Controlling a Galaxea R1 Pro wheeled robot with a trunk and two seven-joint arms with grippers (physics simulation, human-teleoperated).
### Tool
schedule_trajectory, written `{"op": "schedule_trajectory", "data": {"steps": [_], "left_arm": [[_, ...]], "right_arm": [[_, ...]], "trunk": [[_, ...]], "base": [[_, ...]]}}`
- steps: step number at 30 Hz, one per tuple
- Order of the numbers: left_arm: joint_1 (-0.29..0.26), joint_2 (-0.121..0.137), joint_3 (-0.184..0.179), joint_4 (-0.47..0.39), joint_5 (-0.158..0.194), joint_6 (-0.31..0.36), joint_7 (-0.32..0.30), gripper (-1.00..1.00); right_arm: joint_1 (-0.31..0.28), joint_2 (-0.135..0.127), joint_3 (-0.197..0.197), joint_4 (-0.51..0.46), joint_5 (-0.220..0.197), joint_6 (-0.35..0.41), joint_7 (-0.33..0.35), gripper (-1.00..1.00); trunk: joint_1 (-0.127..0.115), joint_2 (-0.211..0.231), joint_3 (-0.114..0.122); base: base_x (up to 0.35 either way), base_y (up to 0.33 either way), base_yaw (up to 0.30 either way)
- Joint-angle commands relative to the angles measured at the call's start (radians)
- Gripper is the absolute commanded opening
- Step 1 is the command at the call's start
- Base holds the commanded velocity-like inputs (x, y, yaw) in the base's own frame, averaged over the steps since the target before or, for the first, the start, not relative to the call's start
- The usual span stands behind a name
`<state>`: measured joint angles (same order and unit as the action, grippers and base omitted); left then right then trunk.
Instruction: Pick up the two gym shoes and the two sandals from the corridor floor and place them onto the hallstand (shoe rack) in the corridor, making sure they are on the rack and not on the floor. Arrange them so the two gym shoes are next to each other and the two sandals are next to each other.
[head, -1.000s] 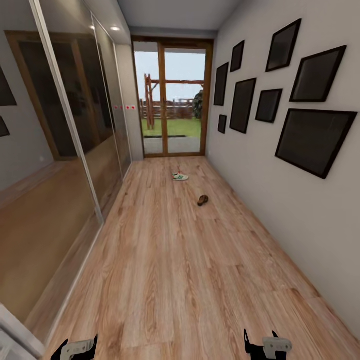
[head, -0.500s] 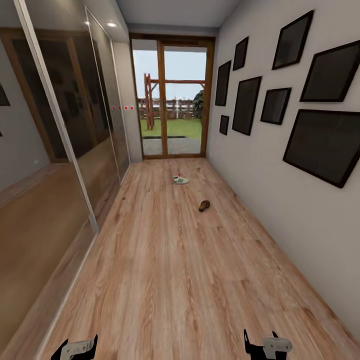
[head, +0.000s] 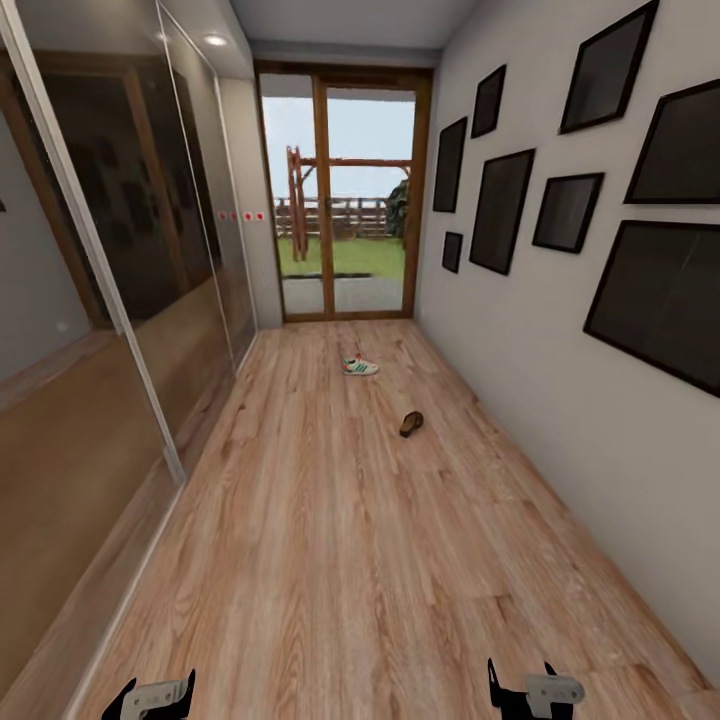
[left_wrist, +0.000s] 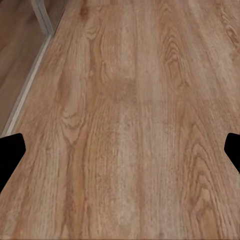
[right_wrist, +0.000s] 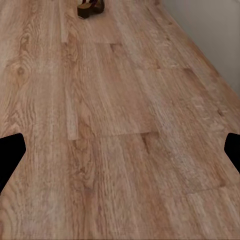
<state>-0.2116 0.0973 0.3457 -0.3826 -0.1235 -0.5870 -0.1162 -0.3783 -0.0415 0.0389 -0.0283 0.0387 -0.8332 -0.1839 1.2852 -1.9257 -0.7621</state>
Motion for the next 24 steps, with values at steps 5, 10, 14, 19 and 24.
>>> {"op": "schedule_trajectory", "data": {"steps": [5, 10, 14, 19, 24], "left_arm": [[-0.001, -0.001, 0.009, 0.001, -0.010, -0.004, -0.005, 1.00], [-0.001, -0.001, 0.009, 0.001, -0.010, -0.004, -0.005, 1.00], [-0.001, -0.001, 0.009, 0.001, -0.010, -0.003, -0.005, 1.00], [-0.001, -0.001, 0.009, 0.001, -0.010, -0.003, -0.005, 1.00], [-0.001, -0.001, 0.009, 0.001, -0.010, -0.003, -0.005, 1.00]], "right_arm": [[-0.001, 0.000, 0.004, 0.000, 0.004, -0.001, -0.008, 1.00], [-0.001, 0.000, 0.004, 0.001, 0.004, -0.001, -0.008, 1.00], [-0.001, 0.000, 0.004, 0.001, 0.004, -0.001, -0.008, 1.00], [-0.001, 0.000, 0.004, 0.001, 0.004, -0.001, -0.008, 1.00], [-0.001, 0.000, 0.004, 0.001, 0.004, -0.001, -0.008, 1.00]], "trunk": [[0.000, 0.000, -0.001], [0.000, 0.000, -0.001], [0.000, 0.000, -0.001], [0.000, 0.000, -0.001], [0.000, 0.000, -0.001]], "base": [[0.337, 0.000, 0.000], [0.337, 0.000, 0.000], [0.337, 0.000, 0.000], [0.337, 0.000, 0.000], [0.337, 0.000, 0.000]]}}
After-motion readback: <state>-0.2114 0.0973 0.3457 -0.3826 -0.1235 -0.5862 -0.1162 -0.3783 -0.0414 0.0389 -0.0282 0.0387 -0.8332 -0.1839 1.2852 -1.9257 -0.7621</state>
